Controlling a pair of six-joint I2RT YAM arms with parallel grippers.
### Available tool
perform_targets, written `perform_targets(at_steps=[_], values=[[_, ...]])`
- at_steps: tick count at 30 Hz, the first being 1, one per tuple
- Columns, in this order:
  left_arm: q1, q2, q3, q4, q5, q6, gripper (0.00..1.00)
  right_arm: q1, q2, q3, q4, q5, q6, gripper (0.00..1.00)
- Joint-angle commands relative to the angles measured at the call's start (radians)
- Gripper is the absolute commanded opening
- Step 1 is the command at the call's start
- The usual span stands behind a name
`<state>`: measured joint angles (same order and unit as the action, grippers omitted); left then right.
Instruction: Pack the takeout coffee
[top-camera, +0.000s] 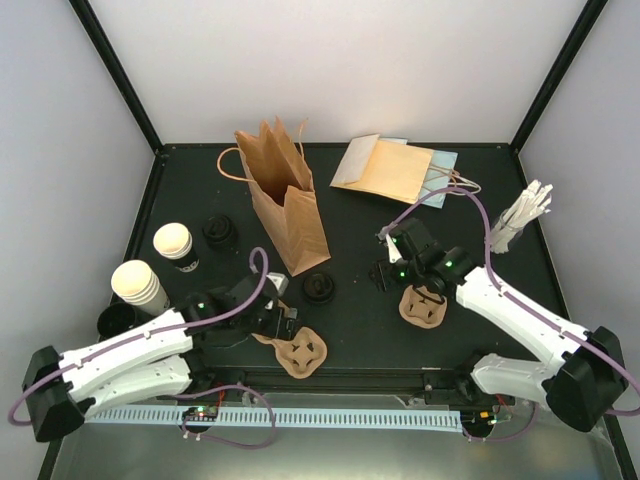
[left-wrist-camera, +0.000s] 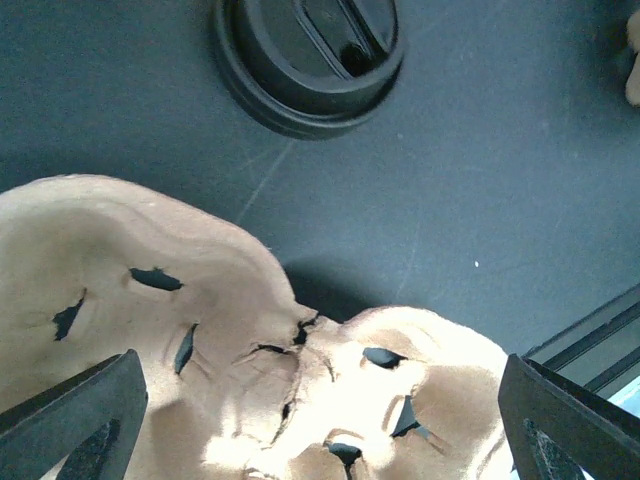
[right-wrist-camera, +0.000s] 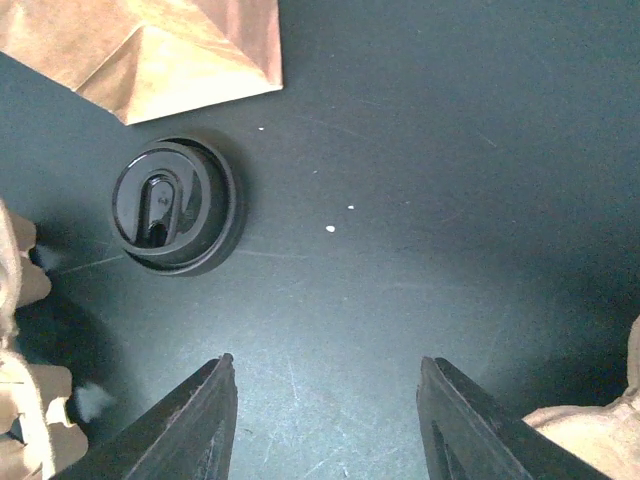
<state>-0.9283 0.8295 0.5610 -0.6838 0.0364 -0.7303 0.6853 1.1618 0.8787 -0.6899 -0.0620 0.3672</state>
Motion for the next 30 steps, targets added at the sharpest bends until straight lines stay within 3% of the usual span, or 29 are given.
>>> perform_targets(at_steps=[1,10,23,27,30], values=[[-0.088,0.104,0.083,-0.026,-0.092,0.068,0.99,0.006,-0.038,-0.009,0.025,-0.044,-0.023,0.53],[-0.191,0.32,0.212,-0.16,-0.122,0.146,0.96,0.006,-0.063,-0.014,0.011,-0.035,-0.033,0.54],[-0.19,0.4,0.162,-0.173,-0.074,0.075,0.96,0.005,-0.082,-0.01,0.014,-0.045,-0.034,0.54],[-0.19,0.425,0.144,-0.151,-0.06,0.074,0.92,0.006,-0.087,-0.005,0.011,-0.045,-0.035,0.54],[-0.19,0.442,0.148,-0.154,-0.055,0.076,0.82,0.006,-0.092,-0.006,0.009,-0.043,-0.035,0.54]])
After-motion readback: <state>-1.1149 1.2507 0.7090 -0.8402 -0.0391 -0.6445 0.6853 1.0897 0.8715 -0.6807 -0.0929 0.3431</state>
